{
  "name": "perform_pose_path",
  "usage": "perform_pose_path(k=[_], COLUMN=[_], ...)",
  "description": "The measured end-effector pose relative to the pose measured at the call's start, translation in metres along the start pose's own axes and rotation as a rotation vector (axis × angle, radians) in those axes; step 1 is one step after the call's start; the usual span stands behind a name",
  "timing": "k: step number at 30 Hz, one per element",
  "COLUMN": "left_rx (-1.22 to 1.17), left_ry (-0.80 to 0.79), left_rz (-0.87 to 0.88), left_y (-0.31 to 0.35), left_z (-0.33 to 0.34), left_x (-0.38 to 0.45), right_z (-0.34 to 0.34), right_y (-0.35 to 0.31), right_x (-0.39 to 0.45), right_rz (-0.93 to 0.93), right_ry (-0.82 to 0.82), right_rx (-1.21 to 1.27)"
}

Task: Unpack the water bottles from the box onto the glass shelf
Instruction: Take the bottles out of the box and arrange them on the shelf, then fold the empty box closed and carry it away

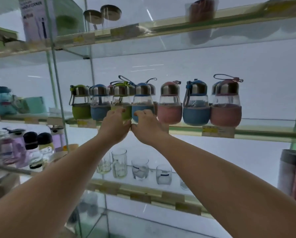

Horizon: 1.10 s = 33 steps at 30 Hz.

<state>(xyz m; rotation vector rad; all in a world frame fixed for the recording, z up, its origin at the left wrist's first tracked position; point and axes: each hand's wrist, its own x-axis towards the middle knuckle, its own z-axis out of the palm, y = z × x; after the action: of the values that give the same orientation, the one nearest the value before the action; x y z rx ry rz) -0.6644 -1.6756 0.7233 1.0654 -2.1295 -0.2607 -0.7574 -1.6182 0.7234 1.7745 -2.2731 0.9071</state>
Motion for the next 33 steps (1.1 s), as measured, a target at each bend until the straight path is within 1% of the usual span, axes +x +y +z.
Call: perform_pose_path(k=[4,7,10,13,19,22,29,33], left_rx=[-0.005,-0.007,-0.004,0.034,0.03,0.018,-0.052,-0.03], left_ry=[0.013,0.01,0.013,-0.019,-0.102,-0.121,-0.146,-0.203], left_rz=[-0.132,-0.277,-0.36,-0.488,-0.76,-0.854,-1.045,-1.142], left_y=[0.009,0.012,0.01,0.001,-0.047,-0.073,-0.131,-0.158], left_z=[0.02,0.041,0.06,0.074,0.101,0.118,0.148,0.167], left_x=[-0.036,-0.071,-0.108,-0.149,-0.233,-0.265,-0.299,-0.318], right_z=[0.009,0.02,0.036,0.059,0.123,0.159,0.235,0.274], right_y=[0.02,0.038,0.054,0.063,0.067,0.063,0.052,0.059], right_x=[-0.027,-0.056,-0.085,-0.11,-0.165,-0.185,-0.2,-0.211], right_rz=[-0.068,-0.109,-0.171,-0.202,-0.221,-0.183,-0.161,-0.138], right_ry=[-0.084,-0.192,-0.29,-0.405,-0.633,-0.728,-0.868,-0.957], right_rx=[0.093,0.143,0.16,0.168,0.196,0.184,0.149,0.128])
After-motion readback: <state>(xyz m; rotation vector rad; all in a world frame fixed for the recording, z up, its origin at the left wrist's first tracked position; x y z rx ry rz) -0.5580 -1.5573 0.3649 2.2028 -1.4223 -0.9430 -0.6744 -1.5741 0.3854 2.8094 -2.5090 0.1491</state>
